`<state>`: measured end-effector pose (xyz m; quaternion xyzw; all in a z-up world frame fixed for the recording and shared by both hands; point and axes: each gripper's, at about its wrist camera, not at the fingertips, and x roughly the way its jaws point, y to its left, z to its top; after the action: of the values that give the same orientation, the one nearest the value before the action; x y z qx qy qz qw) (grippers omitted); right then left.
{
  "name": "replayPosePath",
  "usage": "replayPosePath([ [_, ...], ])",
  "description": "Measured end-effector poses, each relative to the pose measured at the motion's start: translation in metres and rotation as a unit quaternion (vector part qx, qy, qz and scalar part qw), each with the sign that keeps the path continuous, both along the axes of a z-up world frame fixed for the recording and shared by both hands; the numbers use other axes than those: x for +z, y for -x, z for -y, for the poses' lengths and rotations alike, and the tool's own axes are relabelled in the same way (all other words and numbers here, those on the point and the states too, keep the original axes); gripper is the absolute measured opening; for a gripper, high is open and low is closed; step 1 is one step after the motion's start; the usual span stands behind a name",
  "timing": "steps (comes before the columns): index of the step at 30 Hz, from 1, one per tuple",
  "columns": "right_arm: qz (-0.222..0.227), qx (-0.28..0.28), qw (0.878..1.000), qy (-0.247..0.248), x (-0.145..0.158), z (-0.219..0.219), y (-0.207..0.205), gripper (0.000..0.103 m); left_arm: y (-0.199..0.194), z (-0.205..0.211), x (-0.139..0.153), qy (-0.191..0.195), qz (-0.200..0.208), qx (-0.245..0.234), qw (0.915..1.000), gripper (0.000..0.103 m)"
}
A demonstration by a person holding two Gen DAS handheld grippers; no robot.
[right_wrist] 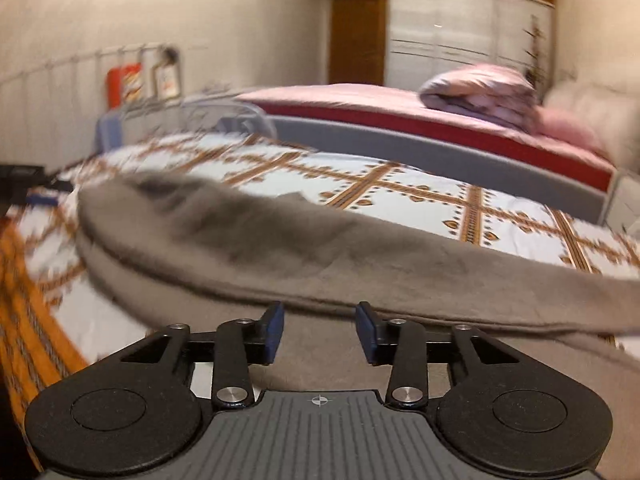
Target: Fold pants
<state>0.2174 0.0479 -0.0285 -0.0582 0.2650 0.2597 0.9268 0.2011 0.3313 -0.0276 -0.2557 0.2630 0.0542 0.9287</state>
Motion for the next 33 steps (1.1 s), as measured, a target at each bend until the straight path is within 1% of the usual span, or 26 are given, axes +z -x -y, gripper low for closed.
replayPosePath([
  [1,-0.003,-0.016,1.0,-0.006,0.001,-0.001,-0.004,0.041,0.0,0.001,0.0,0.014,-0.005,-0.003,0.9999,0.062],
  [2,-0.008,-0.032,0.999,-0.017,0.002,0.0,-0.008,0.041,-0.005,0.005,-0.002,0.022,-0.02,-0.003,0.9995,0.055],
  [3,-0.018,-0.046,0.998,-0.034,0.003,0.004,-0.013,0.041,-0.012,0.009,-0.005,0.031,-0.04,-0.001,0.9987,0.053],
  [4,-0.035,-0.064,0.996,-0.054,0.001,0.005,-0.02,0.041,-0.014,0.013,-0.009,0.035,-0.052,-0.004,0.998,0.052],
  [7,-0.071,-0.099,0.987,-0.105,-0.001,0.027,-0.039,0.041,-0.028,0.019,-0.018,0.021,-0.077,-0.016,0.9966,0.049],
  [9,-0.103,-0.115,0.979,-0.136,-0.009,0.036,-0.053,0.041,-0.037,0.016,-0.025,0.029,-0.083,-0.015,0.996,0.048],
  [12,-0.137,-0.135,0.966,-0.173,-0.019,0.052,-0.074,0.041,-0.045,0.011,-0.03,0.042,-0.081,-0.013,0.9958,0.046],
  [15,-0.181,-0.151,0.948,-0.213,-0.033,0.064,-0.09,0.041,-0.047,0.008,-0.032,0.057,-0.076,-0.014,0.9954,0.045],
  [18,-0.205,-0.161,0.932,-0.253,-0.044,0.072,-0.101,0.041,-0.043,0.003,-0.036,0.082,-0.066,-0.008,0.9945,0.042],
  [19,-0.211,-0.167,0.925,-0.269,-0.046,0.075,-0.105,0.041,-0.042,0.003,-0.036,0.085,-0.064,-0.003,0.9944,0.034],
  [20,-0.216,-0.172,0.918,-0.284,-0.048,0.078,-0.109,0.041,-0.042,0.001,-0.036,0.084,-0.063,0.001,0.9945,0.023],
  [22,-0.224,-0.179,0.905,-0.314,-0.052,0.085,-0.115,0.04,-0.041,-0.002,-0.036,0.082,-0.062,0.007,0.9946,0.019],
  [23,-0.224,-0.183,0.903,-0.318,-0.052,0.086,-0.118,0.024,-0.04,-0.004,-0.037,0.089,-0.061,0.005,0.9941,0.018],
  [24,-0.226,-0.186,0.904,-0.311,-0.053,0.085,-0.122,0.01,-0.04,-0.005,-0.038,0.088,-0.063,0.004,0.9942,0.017],
  [25,-0.232,-0.186,0.906,-0.302,-0.053,0.084,-0.124,0.007,-0.041,-0.004,-0.038,0.083,-0.065,0.001,0.9945,0.017],
  [26,-0.232,-0.183,0.908,-0.298,-0.052,0.084,-0.125,0.007,-0.041,-0.004,-0.037,0.082,-0.063,0.0,0.9946,0.016],
  [28,-0.221,-0.174,0.918,-0.281,-0.047,0.083,-0.123,0.007,-0.038,-0.006,-0.035,0.092,-0.051,0.0,0.9944,0.016],
  [31,-0.213,-0.167,0.926,-0.264,-0.039,0.084,-0.114,0.009,-0.035,-0.005,-0.035,0.091,-0.054,-0.002,0.9944,0.016],
  [33,-0.204,-0.171,0.931,-0.25,-0.035,0.085,-0.103,0.022,-0.033,-0.003,-0.035,0.086,-0.058,0.0,0.9946,0.016],
])
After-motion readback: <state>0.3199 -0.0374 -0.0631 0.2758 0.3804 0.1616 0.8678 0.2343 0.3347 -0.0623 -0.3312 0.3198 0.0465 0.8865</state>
